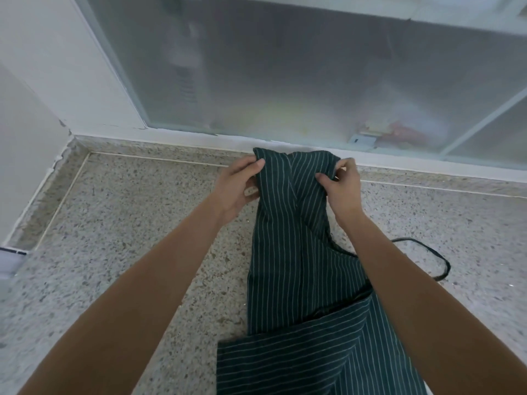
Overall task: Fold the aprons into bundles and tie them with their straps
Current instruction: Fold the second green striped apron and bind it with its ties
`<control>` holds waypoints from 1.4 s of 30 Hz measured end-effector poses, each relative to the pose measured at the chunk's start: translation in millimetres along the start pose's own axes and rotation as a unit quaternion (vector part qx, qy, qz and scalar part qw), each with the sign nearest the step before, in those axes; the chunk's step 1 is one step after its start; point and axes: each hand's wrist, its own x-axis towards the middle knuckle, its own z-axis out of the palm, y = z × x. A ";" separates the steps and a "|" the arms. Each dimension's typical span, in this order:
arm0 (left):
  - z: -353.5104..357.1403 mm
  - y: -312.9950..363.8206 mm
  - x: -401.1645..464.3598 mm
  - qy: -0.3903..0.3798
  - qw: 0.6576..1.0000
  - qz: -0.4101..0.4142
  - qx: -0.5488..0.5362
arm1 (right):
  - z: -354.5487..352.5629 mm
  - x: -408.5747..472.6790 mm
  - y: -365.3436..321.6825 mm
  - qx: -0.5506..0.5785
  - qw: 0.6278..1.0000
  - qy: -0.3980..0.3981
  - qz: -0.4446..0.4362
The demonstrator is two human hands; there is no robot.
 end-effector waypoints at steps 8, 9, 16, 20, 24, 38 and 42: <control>18.2 3.5 -17.8 -0.034 0.993 0.006 0.114 | 8.0 -22.2 -32.9 -0.007 0.992 -0.122 0.020; 20.7 3.2 -20.5 -0.023 0.990 0.021 0.135 | 7.5 -24.7 -34.0 0.011 0.989 -0.142 0.050; 33.2 9.7 -25.9 -0.018 0.975 0.084 0.204 | -0.8 -34.4 -40.4 0.119 0.972 -0.185 0.083; 39.1 11.8 -22.3 -0.002 0.964 0.045 0.263 | -3.4 -38.4 -46.7 0.141 0.964 -0.208 0.094; 33.5 19.0 -21.8 0.068 0.966 0.065 0.242 | -12.6 -37.1 -51.2 0.121 0.972 -0.176 0.099; 35.5 29.1 -38.6 -0.012 0.995 0.030 0.090 | -17.3 -35.6 -55.9 0.142 0.961 -0.190 0.140; 31.8 33.8 -40.2 -0.042 0.978 0.097 0.182 | -20.7 -34.3 -54.7 0.173 0.964 -0.152 0.132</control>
